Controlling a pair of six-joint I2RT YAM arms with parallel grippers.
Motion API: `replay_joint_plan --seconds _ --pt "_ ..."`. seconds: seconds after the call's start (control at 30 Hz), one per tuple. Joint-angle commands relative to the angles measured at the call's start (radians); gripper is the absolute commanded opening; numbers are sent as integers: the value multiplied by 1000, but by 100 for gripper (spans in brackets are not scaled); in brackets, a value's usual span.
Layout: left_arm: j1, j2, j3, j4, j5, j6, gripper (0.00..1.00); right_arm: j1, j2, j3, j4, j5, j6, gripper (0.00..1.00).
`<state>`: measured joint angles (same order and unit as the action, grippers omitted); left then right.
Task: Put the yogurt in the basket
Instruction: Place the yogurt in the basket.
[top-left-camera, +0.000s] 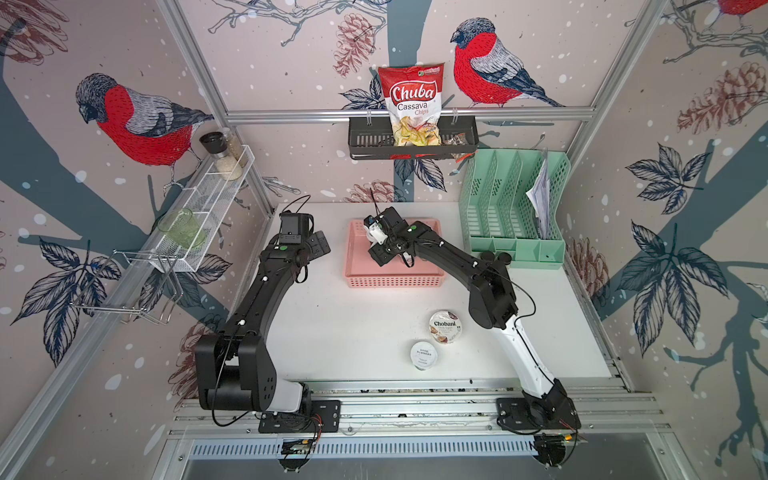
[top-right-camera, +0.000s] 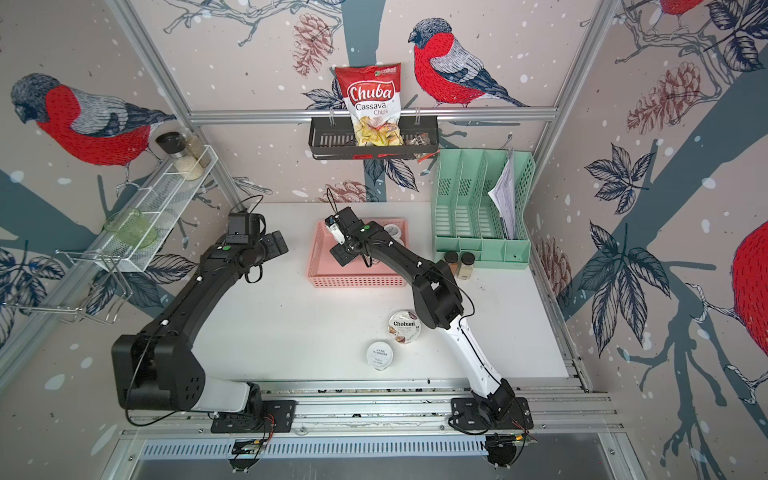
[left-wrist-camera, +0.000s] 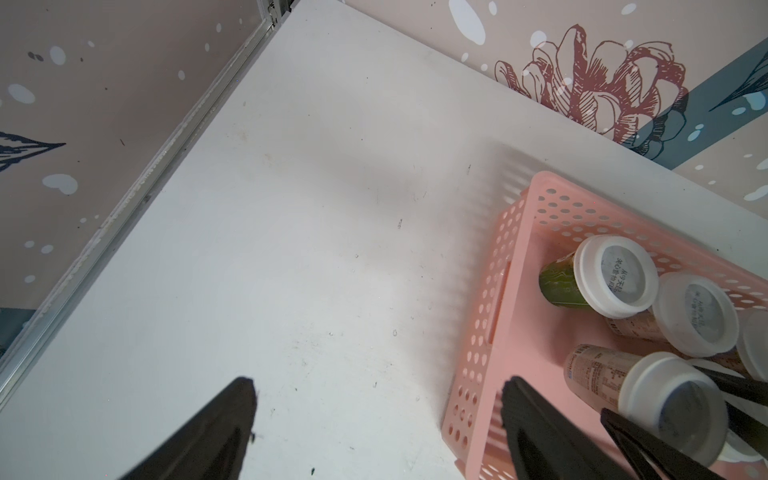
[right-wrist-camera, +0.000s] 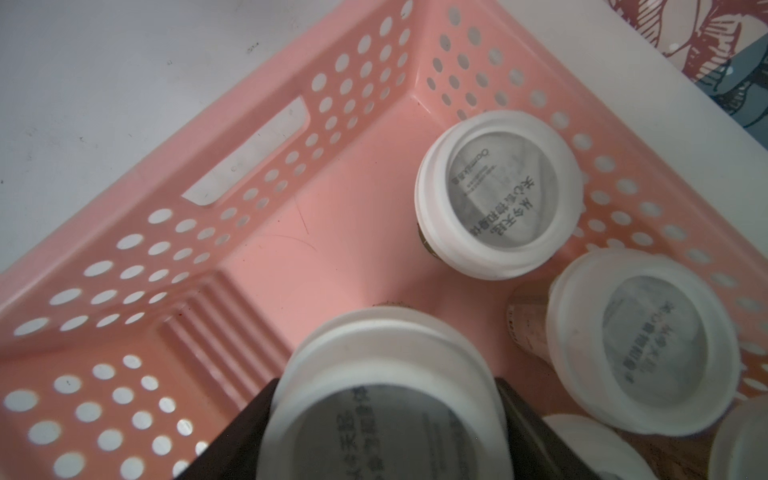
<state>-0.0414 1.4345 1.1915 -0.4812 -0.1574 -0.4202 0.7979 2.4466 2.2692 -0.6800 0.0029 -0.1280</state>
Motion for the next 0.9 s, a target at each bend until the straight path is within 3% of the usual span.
replay_joint_plan --seconds 0.0,0.87 --pt "5 -2 -1 27 9 -4 95 -6 9 -4 48 -1 5 76" --pt "5 12 5 25 -1 -1 95 -12 48 -2 73 -7 -8 80"
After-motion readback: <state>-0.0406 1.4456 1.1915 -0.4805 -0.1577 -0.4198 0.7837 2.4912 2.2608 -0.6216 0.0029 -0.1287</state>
